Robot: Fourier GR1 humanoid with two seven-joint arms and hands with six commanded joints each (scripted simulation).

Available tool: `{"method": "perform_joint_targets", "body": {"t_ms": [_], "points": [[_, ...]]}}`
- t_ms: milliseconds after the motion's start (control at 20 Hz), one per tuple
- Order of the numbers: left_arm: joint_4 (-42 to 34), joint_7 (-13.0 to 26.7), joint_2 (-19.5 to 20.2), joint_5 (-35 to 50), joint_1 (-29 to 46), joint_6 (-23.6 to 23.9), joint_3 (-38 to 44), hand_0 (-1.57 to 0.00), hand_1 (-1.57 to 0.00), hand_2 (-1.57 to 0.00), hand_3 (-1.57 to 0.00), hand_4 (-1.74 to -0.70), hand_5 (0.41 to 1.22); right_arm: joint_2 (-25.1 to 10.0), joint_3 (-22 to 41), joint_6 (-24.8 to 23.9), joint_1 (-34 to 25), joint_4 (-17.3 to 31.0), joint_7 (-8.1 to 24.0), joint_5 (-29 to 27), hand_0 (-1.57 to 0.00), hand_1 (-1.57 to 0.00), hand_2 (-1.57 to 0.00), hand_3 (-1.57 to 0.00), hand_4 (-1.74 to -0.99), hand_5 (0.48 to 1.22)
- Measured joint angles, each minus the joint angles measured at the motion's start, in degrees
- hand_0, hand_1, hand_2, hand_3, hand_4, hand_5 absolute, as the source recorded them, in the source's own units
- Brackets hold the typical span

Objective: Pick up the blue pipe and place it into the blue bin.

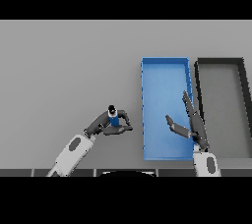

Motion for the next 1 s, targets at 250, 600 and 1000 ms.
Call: {"method": "perform_joint_targets", "body": {"t_ms": [250, 600, 1000], "points": [[-0.7, -3.6, -0.6, -2.3, 1.1, 2.2, -1.3, -1.33, -1.37, -1.39, -1.31, -1.65, 1.139, 0.1, -0.1, 0.0, -1.0, 0.8, 0.6, -0.2, 0.0, 0.0, 0.0, 0.0, -1.255, 0.616], [-7.1, -4.2, -1.3, -1.1, -0.6, 3.0, -1.9, -1.52, -1.53, -1.53, -1.43, -1.71, 1.204, -0.4, -0.4, -0.1, -0.6, 0.0, 0.3, -0.1, 0.0, 0.0, 0.0, 0.0, -1.239, 0.629], [-14.7, 2.6, -0.6, 0.5, -3.9, 1.4, -3.3, -1.56, -1.56, -1.56, -1.44, -1.73, 1.218, -1.2, -0.6, 0.3, -0.5, 0.5, -1.5, 0.3, 0.0, 0.0, 0.0, 0.0, -1.195, 0.635]]}}
